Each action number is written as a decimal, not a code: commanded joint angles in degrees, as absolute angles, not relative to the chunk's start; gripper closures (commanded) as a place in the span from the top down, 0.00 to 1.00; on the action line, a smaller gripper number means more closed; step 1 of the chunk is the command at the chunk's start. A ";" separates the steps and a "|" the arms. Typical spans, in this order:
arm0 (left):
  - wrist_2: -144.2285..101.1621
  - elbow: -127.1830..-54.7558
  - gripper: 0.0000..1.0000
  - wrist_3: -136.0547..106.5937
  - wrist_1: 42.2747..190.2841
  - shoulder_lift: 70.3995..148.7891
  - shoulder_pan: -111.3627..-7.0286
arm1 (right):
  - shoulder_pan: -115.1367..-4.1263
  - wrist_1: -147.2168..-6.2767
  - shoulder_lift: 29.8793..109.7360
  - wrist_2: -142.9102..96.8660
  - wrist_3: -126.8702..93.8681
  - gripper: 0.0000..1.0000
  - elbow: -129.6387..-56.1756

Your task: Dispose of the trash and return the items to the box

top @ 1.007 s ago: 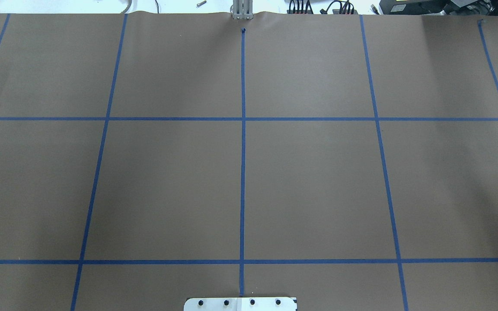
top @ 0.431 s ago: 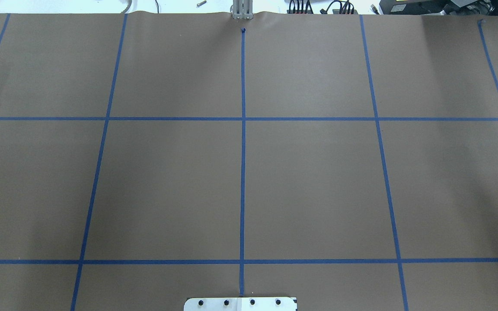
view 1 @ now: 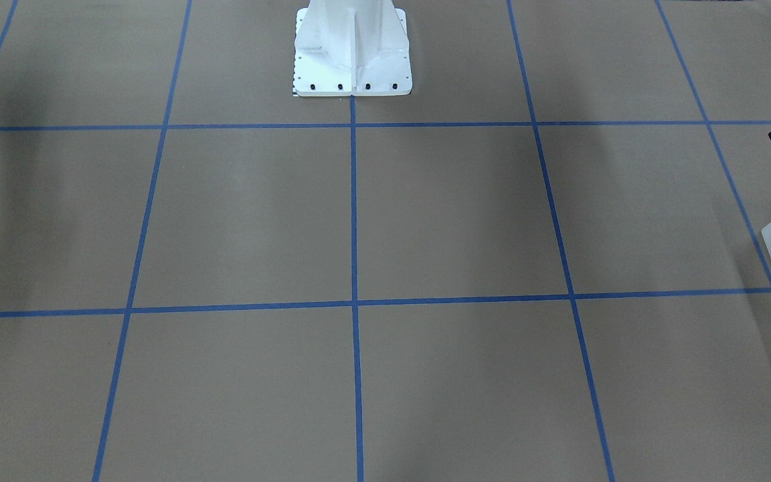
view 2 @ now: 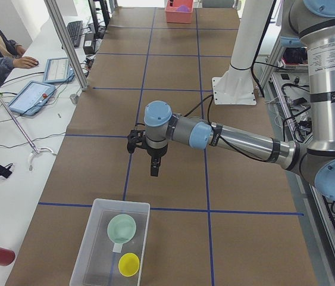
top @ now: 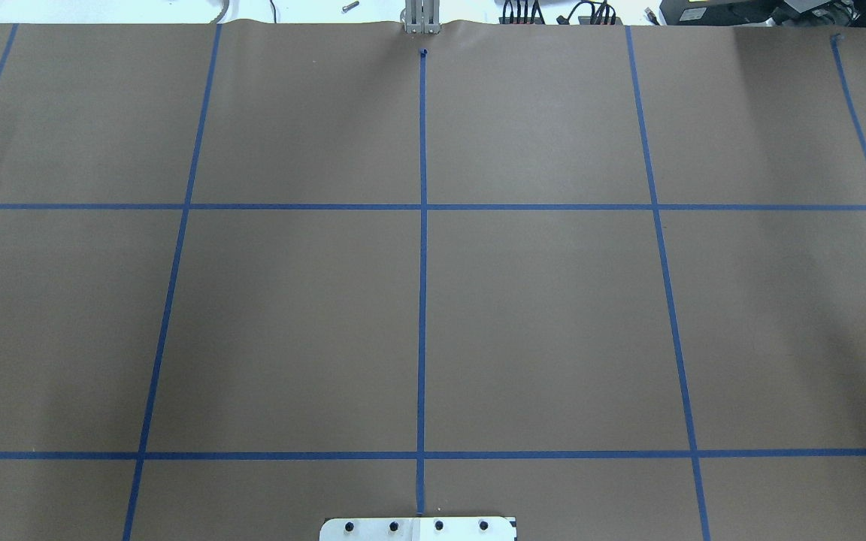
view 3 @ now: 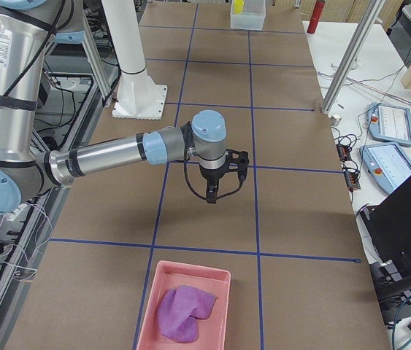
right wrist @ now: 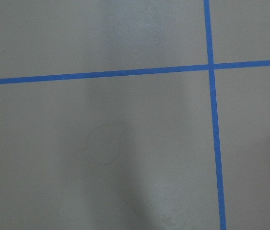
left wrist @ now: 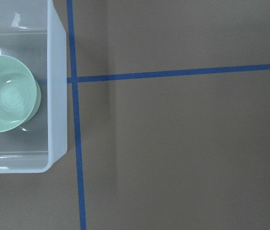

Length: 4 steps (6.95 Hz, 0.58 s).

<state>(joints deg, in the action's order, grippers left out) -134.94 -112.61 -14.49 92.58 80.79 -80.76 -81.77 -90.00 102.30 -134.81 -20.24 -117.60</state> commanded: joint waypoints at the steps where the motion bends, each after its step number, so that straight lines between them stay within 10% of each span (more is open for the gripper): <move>1: -133.96 -112.93 0.98 -14.50 93.07 80.34 -80.86 | -81.74 -90.00 102.13 -134.82 -20.30 1.00 -117.60; 4: -133.77 -111.80 0.98 -14.15 93.17 81.03 -80.86 | -81.83 -90.00 102.30 -134.74 -20.30 1.00 -117.60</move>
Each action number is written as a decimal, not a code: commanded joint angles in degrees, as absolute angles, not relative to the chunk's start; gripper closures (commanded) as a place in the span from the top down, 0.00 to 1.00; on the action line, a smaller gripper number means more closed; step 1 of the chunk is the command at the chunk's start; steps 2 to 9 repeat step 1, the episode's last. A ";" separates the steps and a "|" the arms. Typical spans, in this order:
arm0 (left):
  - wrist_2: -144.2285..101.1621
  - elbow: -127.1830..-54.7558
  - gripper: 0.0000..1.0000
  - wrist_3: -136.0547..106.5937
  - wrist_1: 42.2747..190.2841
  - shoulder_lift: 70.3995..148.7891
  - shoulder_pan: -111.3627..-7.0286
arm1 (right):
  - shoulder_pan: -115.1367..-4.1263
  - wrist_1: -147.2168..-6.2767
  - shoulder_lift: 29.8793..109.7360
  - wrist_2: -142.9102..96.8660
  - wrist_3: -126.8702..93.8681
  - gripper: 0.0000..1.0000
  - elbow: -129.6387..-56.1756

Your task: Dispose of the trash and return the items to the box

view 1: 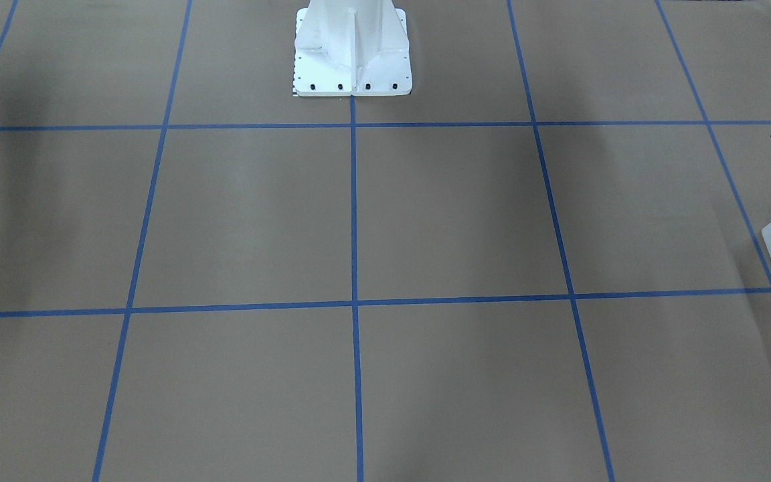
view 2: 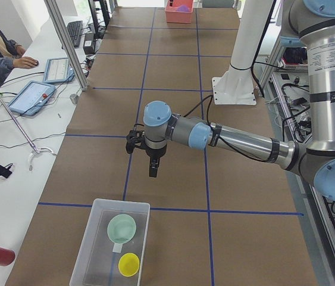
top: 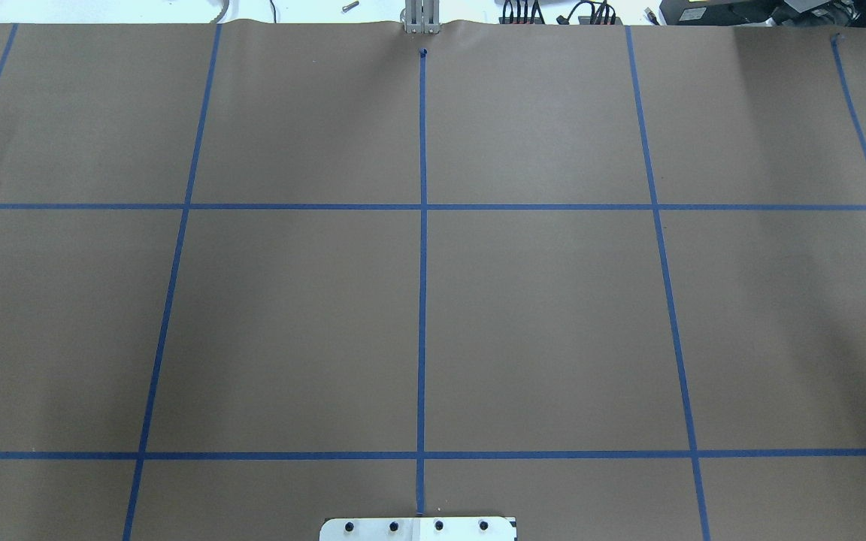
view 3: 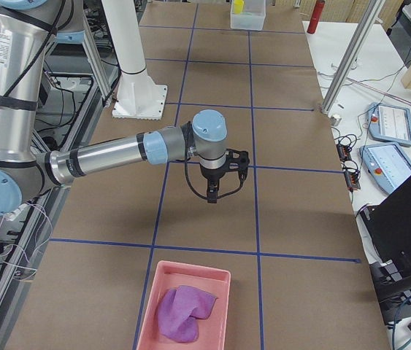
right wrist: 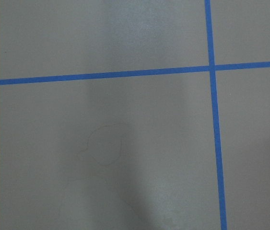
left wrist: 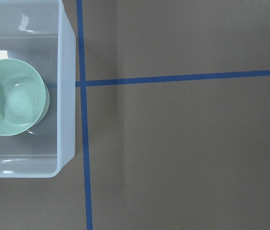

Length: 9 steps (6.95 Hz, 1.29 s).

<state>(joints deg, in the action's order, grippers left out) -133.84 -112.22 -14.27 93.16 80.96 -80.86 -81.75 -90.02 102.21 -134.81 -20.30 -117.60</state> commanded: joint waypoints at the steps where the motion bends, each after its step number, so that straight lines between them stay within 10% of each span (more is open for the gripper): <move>1: -133.77 -111.80 0.98 -14.15 92.99 81.04 -80.86 | -81.83 -90.00 102.22 -134.82 -20.30 1.00 -117.60; 9: -133.77 -111.80 0.98 -14.15 92.99 81.04 -80.86 | -81.83 -90.00 102.22 -134.82 -20.30 1.00 -117.60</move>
